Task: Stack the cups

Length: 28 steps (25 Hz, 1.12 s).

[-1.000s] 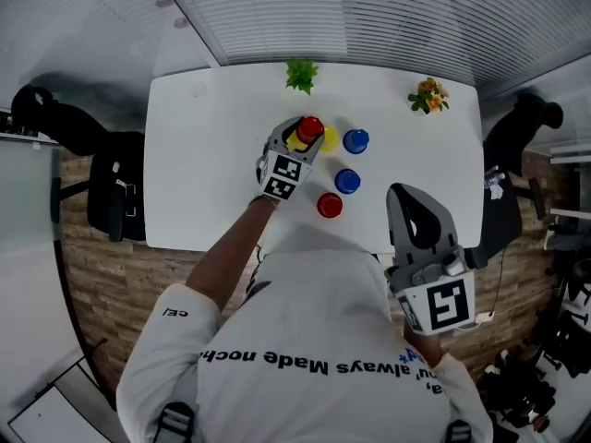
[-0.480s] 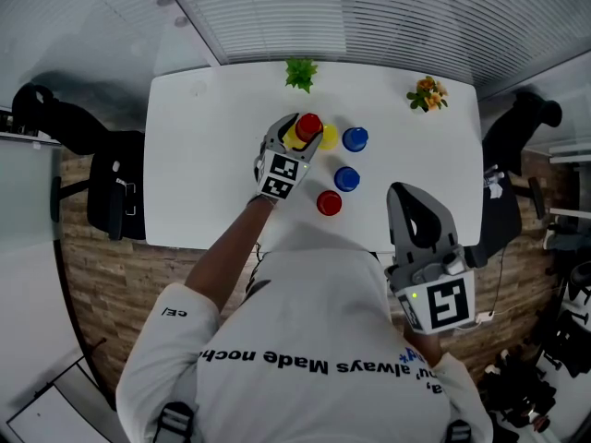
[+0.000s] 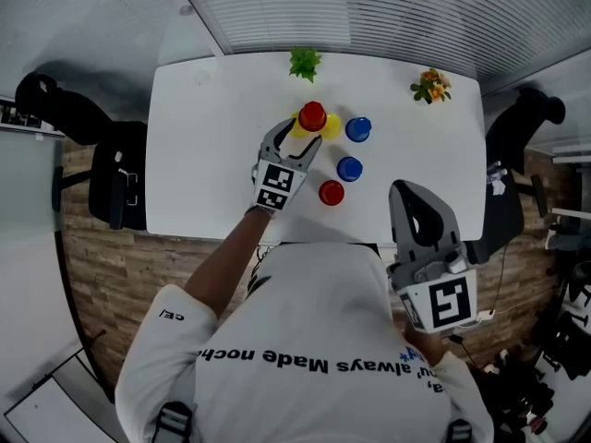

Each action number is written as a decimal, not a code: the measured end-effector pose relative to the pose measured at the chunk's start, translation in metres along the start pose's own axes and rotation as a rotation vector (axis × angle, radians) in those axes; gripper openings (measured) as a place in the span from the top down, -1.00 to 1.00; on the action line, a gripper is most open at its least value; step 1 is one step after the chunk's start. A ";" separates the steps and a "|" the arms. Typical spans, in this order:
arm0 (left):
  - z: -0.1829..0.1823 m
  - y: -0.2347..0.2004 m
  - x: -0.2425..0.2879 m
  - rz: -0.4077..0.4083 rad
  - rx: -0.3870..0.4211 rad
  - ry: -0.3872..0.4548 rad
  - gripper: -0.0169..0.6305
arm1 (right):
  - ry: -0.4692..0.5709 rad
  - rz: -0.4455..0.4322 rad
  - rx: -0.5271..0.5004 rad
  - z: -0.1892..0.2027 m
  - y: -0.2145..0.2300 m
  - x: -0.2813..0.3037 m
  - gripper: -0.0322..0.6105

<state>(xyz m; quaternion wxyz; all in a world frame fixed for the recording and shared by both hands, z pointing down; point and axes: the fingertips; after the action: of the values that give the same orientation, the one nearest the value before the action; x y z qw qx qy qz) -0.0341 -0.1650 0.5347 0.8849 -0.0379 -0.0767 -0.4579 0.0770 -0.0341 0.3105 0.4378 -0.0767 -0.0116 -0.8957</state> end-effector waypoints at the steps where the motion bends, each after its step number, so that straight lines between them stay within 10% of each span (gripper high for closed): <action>1: 0.002 0.004 -0.003 0.005 -0.005 0.001 0.11 | -0.001 -0.002 0.001 0.001 -0.001 -0.001 0.88; 28: 0.056 0.141 -0.058 0.317 0.023 -0.025 -0.01 | -0.030 -0.011 0.024 0.015 -0.019 -0.027 0.88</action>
<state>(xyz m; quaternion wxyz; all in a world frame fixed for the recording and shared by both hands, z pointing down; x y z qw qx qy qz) 0.0427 -0.0292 0.5809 0.9454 -0.0453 -0.0859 -0.3110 0.0800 0.0000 0.3221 0.4337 -0.0850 -0.0292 -0.8966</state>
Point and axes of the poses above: the fingertips, and each gripper's own axes: x forward along the fingers, y to its right, z out of its underside, and after that the axes turned 6 degrees about y, right-handed
